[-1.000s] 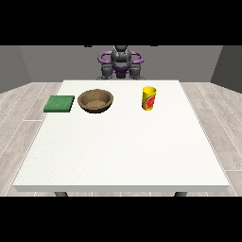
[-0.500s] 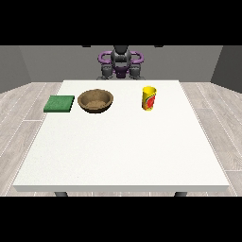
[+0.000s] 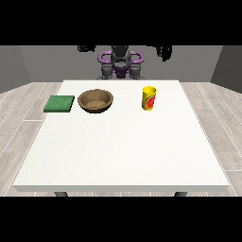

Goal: Pick the cup and pour the ball into the bowl, then pick the bowl and place it on the pad

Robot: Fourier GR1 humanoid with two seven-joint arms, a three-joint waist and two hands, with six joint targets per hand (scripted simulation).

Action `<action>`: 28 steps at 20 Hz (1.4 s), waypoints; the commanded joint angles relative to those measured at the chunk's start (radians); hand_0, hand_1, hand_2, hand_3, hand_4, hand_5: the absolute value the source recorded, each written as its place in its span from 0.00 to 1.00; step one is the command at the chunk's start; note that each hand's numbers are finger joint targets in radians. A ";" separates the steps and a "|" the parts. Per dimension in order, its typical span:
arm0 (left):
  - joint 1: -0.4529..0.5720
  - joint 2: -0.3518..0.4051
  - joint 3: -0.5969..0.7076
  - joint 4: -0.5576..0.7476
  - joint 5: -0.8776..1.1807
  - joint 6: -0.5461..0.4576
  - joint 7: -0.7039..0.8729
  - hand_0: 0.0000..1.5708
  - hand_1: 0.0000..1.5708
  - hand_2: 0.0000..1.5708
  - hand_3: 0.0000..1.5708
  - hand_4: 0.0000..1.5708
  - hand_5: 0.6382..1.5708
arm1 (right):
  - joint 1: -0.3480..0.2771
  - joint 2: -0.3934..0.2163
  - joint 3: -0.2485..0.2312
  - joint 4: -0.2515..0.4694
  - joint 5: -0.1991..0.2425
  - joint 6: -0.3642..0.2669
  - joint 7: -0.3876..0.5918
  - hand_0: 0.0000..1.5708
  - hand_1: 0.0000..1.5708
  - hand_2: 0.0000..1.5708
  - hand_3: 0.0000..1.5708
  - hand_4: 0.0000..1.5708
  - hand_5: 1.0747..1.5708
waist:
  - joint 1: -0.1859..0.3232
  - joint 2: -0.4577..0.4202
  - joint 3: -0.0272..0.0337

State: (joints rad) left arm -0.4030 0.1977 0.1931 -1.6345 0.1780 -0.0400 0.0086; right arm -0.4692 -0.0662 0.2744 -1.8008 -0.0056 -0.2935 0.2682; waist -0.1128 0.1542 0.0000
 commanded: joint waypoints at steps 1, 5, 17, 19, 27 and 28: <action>0.040 -0.005 0.001 0.151 -0.060 -0.022 -0.161 0.00 0.00 0.00 0.00 0.00 0.85 | -0.027 0.006 -0.024 -0.059 -0.013 0.014 0.054 0.00 0.00 0.00 0.00 0.00 1.00 | -0.019 0.007 -0.0006; 0.108 -0.031 0.052 0.276 -0.054 -0.037 -0.366 0.00 0.00 0.00 0.00 0.00 0.83 | -0.002 -0.066 -0.073 -0.120 -0.051 0.084 0.042 0.00 0.00 0.00 0.00 0.00 0.99 | -0.053 0.075 -0.0009; 0.056 -0.028 0.072 0.685 -0.091 -0.073 -0.654 0.00 0.00 0.00 0.00 0.00 0.86 | 0.120 -0.065 -0.130 -0.197 -0.096 0.155 0.032 0.00 0.00 0.00 0.00 0.00 0.99 | -0.077 0.046 -0.0007; -0.017 0.011 0.078 0.759 -0.078 -0.103 -0.621 0.00 0.00 0.00 0.00 0.00 0.86 | 0.144 -0.063 -0.152 -0.175 -0.087 0.166 0.013 0.00 0.00 0.00 0.00 0.00 0.99 | -0.044 0.019 -0.0004; -0.066 -0.001 0.094 0.888 -0.093 -0.054 -0.729 0.00 0.00 0.00 0.00 0.00 0.84 | 0.174 -0.160 -0.321 -0.199 -0.244 0.304 -0.013 0.00 0.00 0.00 0.00 0.00 0.99 | -0.102 0.056 -0.0001; -0.076 -0.006 0.091 0.956 -0.114 -0.043 -0.790 0.00 0.00 0.00 0.00 0.00 0.85 | 0.119 -0.149 -0.296 -0.251 -0.193 0.243 0.064 0.00 0.00 0.00 0.00 0.00 0.99 | -0.094 0.074 -0.0009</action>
State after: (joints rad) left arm -0.4466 0.2024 0.2879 -0.7724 0.0866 -0.1093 -0.7184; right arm -0.3314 -0.1923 0.0099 -2.0134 -0.1856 -0.0558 0.2858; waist -0.1948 0.2150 -0.0003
